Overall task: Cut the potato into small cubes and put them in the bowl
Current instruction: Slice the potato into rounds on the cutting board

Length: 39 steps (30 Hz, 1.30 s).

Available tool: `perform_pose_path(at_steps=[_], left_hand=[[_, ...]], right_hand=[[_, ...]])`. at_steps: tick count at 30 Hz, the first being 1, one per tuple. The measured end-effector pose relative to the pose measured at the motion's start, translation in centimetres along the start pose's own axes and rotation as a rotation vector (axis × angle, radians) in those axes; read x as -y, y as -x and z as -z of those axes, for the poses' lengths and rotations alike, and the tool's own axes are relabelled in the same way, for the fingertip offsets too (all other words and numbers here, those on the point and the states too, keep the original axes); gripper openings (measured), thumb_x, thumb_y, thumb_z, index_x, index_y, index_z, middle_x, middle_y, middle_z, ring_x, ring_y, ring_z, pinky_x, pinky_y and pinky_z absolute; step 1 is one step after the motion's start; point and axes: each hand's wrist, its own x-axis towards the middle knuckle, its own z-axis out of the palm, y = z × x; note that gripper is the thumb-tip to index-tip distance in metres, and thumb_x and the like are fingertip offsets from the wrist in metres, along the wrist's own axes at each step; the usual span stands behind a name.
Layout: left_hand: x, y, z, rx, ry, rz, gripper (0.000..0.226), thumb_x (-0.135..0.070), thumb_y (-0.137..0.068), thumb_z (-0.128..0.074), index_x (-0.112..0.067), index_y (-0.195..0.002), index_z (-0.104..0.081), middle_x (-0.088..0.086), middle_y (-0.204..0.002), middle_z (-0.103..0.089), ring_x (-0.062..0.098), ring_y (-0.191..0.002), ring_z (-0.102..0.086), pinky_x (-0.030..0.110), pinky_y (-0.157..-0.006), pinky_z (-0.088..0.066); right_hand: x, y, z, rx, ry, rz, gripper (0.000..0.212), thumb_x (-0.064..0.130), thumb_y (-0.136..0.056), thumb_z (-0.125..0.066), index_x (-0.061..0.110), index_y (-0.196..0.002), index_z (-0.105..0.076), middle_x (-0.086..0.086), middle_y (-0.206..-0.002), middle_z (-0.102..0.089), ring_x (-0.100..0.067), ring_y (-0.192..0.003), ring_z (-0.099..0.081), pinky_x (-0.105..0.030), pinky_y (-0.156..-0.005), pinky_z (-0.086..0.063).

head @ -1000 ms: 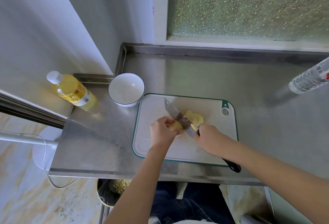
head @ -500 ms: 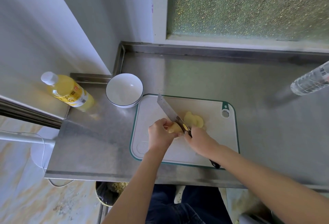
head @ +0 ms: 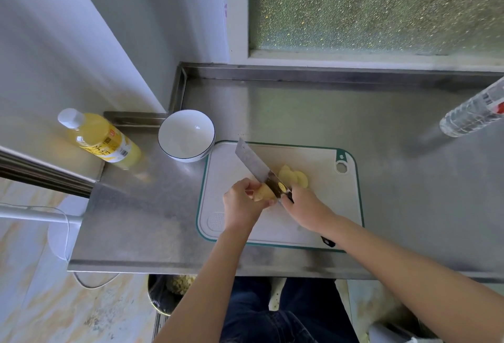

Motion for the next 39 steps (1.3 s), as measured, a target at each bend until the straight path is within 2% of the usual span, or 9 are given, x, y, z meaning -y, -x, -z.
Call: perform_pose_path(at_steps=[2, 5, 8, 11, 15, 19, 26, 29, 39], left_hand=[[0.2, 0.2, -0.2, -0.023, 0.009, -0.009, 0.035, -0.017, -0.059, -0.086, -0.015, -0.089, -0.066, -0.007, -0.083, -0.063, 0.01, -0.08, -0.056, 0.008, -0.063, -0.04], [0.4, 0.3, -0.4, -0.045, 0.022, -0.018, 0.037, -0.017, -0.059, -0.086, -0.014, -0.09, -0.067, -0.007, -0.084, -0.063, 0.01, -0.079, -0.057, 0.019, -0.072, -0.05], [0.5, 0.4, -0.4, -0.053, 0.035, -0.021, 0.037, -0.016, -0.058, -0.087, -0.014, -0.09, -0.067, -0.007, -0.084, -0.062, 0.008, -0.078, -0.057, 0.024, -0.075, -0.053], [0.7, 0.4, -0.4, -0.056, 0.05, -0.028, 0.038, -0.016, -0.058, -0.087, -0.015, -0.089, -0.066, -0.007, -0.084, -0.062, 0.007, -0.077, -0.056, 0.021, -0.072, -0.051], [0.8, 0.4, -0.4, -0.049, 0.071, -0.029, 0.037, -0.014, -0.058, -0.086, -0.015, -0.089, -0.066, -0.008, -0.082, -0.062, 0.002, -0.075, -0.055, 0.011, -0.067, -0.047], [0.7, 0.5, -0.5, -0.059, 0.065, -0.036, 0.035, -0.014, -0.059, -0.085, -0.013, -0.09, -0.067, -0.005, -0.084, -0.064, 0.009, -0.079, -0.058, 0.015, -0.07, -0.048], [0.4, 0.4, -0.3, -0.053, 0.051, -0.033, 0.032, -0.015, -0.06, -0.085, -0.015, -0.086, -0.066, -0.006, -0.083, -0.064, 0.012, -0.079, -0.059, 0.022, -0.075, -0.048], [0.5, 0.4, -0.3, -0.052, 0.052, -0.031, 0.033, -0.014, -0.059, -0.085, -0.014, -0.087, -0.067, -0.005, -0.083, -0.065, 0.014, -0.081, -0.061, 0.025, -0.077, -0.051], [0.3, 0.4, -0.5, -0.027, 0.024, -0.062, 0.036, -0.01, -0.059, -0.084, -0.011, -0.092, -0.068, -0.003, -0.086, -0.065, 0.017, -0.085, -0.062, 0.027, -0.081, -0.052]], right_hand=[[0.1, 0.0, 0.1, -0.04, 0.004, -0.005, 0.015, 0.022, -0.099, -0.04, 0.01, -0.092, -0.048, 0.002, -0.069, -0.05, -0.013, -0.061, -0.048, -0.025, -0.059, -0.034], [0.1, 0.1, 0.5, -0.135, -0.019, -0.053, 0.02, 0.021, -0.098, -0.041, 0.004, -0.098, -0.052, -0.012, -0.083, -0.058, -0.028, -0.078, -0.054, -0.029, -0.067, -0.035], [-0.1, 0.3, 1.3, -0.165, -0.052, -0.088, 0.023, 0.021, -0.097, -0.042, 0.001, -0.102, -0.053, -0.017, -0.09, -0.061, -0.028, -0.079, -0.053, -0.03, -0.068, -0.038], [-0.1, 0.7, 1.8, -0.168, -0.08, -0.09, 0.026, 0.026, -0.096, -0.044, 0.003, -0.101, -0.054, -0.015, -0.088, -0.061, -0.03, -0.081, -0.055, -0.03, -0.068, -0.037], [0.7, 2.2, 2.2, -0.158, -0.143, -0.079, 0.034, 0.041, -0.094, -0.043, 0.01, -0.083, -0.05, -0.002, -0.068, -0.052, -0.021, -0.066, -0.049, -0.03, -0.057, -0.035], [1.2, 3.4, 2.0, -0.156, -0.151, -0.074, 0.037, 0.04, -0.097, -0.037, 0.02, -0.066, -0.037, 0.0, -0.061, -0.045, -0.018, -0.057, -0.041, -0.025, -0.05, -0.03], [1.9, 4.5, 2.5, -0.11, -0.051, -0.051, 0.034, 0.024, -0.096, -0.042, 0.021, -0.064, -0.031, 0.002, -0.059, -0.04, -0.014, -0.053, -0.036, -0.023, -0.046, -0.024], [2.0, 4.7, 2.4, -0.101, -0.022, -0.043, 0.031, 0.021, -0.096, -0.042, 0.017, -0.067, -0.034, 0.002, -0.059, -0.038, -0.025, -0.063, -0.038, -0.034, -0.05, -0.018], [2.1, 5.0, 2.6, -0.042, 0.01, -0.089, 0.034, 0.021, -0.096, -0.039, 0.024, -0.063, -0.03, 0.002, -0.062, -0.039, -0.013, -0.053, -0.036, -0.023, -0.046, -0.025]])
